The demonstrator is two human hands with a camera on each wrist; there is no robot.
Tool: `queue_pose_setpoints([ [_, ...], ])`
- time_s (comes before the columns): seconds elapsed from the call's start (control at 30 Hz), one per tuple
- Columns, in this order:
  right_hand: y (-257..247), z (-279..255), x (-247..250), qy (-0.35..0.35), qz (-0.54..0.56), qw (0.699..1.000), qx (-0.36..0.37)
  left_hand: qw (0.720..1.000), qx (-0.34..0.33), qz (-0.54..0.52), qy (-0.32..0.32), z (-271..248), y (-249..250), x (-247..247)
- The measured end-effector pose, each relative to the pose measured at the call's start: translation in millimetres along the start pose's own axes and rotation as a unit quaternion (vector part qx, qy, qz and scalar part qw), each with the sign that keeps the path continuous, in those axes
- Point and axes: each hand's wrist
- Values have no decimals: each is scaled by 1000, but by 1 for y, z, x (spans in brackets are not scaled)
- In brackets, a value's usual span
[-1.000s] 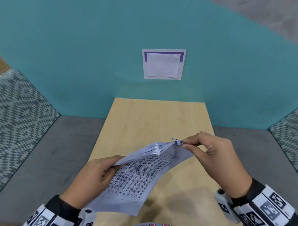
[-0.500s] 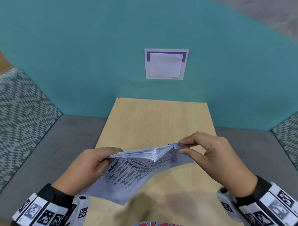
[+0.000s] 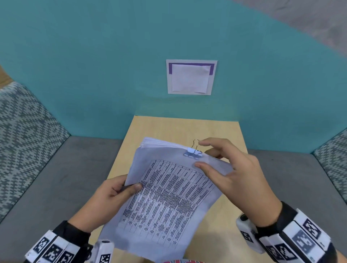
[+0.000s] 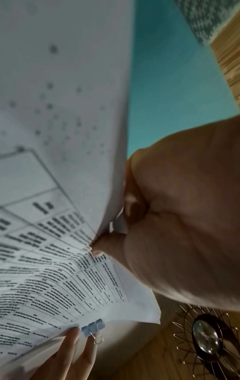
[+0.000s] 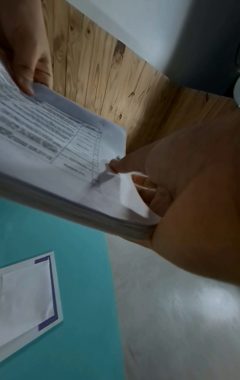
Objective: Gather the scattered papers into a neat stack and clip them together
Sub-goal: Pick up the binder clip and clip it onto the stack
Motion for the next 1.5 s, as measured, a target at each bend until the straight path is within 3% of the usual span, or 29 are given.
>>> queue_pose_setpoints([
  [0.1,-1,7,2,-41,-30,999,-11,1000,-4,3,-3,1,2,-5],
  [0.2,5,15,3,-103,-31,992,-67,1000,-12,-4,6,2,0,-8],
  [0.33,11,25,1,-189,30,974,-121,1000,-20,-5,5,4,-8,-7],
  [0.53,20,32,-4,-273,126,941,-153,999,25,-14,-19,8,-18,-6],
  [0.7,25,35,-3,-267,320,887,-200,998,46,-38,-34,10,-15,-5],
  [0.93,35,38,-19,-222,234,932,-164,997,57,-41,-41,14,-19,1],
  [1.03,37,36,-23,-191,94,968,-136,996,53,-39,-55,17,-26,3],
  [1.13,36,33,-27,-172,17,978,-117,996,45,-39,-65,17,-27,4],
  [1.27,57,19,-16,-47,58,987,-145,995,45,-78,-49,22,-24,3],
  [1.33,70,6,-15,-14,169,965,-199,993,49,-105,-29,26,-28,6],
  [1.47,100,-28,-58,-191,400,849,-288,974,48,-220,-7,43,-29,-3],
  [1.5,106,-35,-71,-199,439,825,-295,970,50,-237,-3,50,-30,-7],
])
Point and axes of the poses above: each hand's wrist, its own z-axis towards the middle knuckle, its own x-axis out of the back of the hand, y = z × x, and after that the axes turned 15 degrees about -y, right-handed
